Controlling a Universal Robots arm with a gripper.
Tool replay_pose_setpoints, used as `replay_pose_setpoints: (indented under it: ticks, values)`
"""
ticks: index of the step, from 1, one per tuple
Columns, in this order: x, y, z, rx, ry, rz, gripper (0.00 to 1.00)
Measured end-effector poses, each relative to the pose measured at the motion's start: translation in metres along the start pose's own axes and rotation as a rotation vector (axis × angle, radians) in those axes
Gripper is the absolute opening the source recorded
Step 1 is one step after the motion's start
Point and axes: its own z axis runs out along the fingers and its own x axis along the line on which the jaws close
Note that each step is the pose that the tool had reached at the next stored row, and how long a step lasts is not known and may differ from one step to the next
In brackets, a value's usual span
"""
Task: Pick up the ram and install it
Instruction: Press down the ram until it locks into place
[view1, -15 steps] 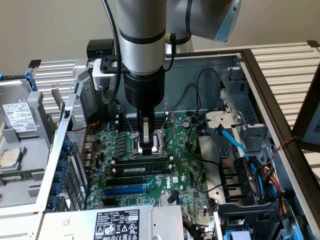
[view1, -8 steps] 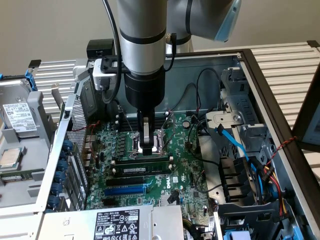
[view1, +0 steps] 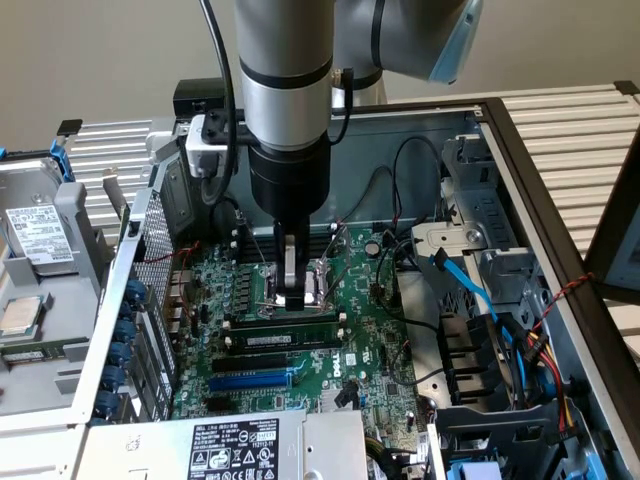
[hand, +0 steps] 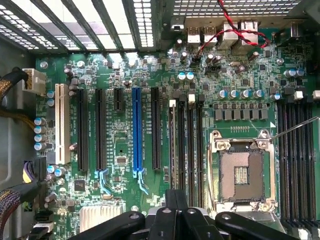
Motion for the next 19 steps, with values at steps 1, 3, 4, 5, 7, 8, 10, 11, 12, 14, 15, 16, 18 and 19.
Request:
replay_pose_setpoints:
  ticks: [1, 3, 4, 5, 7, 8, 10, 11, 12, 14, 15, 16, 18, 19]
  values:
    - [0.0000, 0.0000, 0.0001, 0.0002, -0.0004, 0.016, 0.10]
    - [0.0000, 0.0000, 0.0002, 0.0006, -0.0013, 0.050, 0.10]
    - [0.0000, 0.0000, 0.0003, 0.0008, -0.0019, 0.066, 0.10]
    - [0.0000, 0.0000, 0.0003, 0.0009, -0.0022, 0.083, 0.10]
    - [0.0000, 0.0000, 0.0004, 0.0013, -0.0031, 0.115, 0.10]
    - [0.0000, 0.0000, 0.0004, 0.0015, -0.0036, 0.132, 0.10]
    - [0.0000, 0.0000, 0.0005, 0.0018, -0.0045, 0.164, 0.10]
    - [0.0000, 0.0000, 0.0005, 0.0020, -0.0049, 0.180, 0.10]
    - [0.0000, 0.0000, 0.0006, 0.0022, -0.0054, 0.196, 0.10]
    - [0.0000, 0.0000, 0.0007, 0.0026, -0.0062, 0.229, 0.10]
    - [0.0000, 0.0000, 0.0007, 0.0028, -0.0067, 0.246, 0.10]
    - [0.0000, 0.0000, 0.0008, 0.0030, -0.0071, 0.263, 0.10]
    - [0.0000, 0.0000, 0.0009, 0.0034, -0.0080, 0.296, 0.10]
    - [0.0000, 0.0000, 0.0009, 0.0036, -0.0085, 0.314, 0.10]
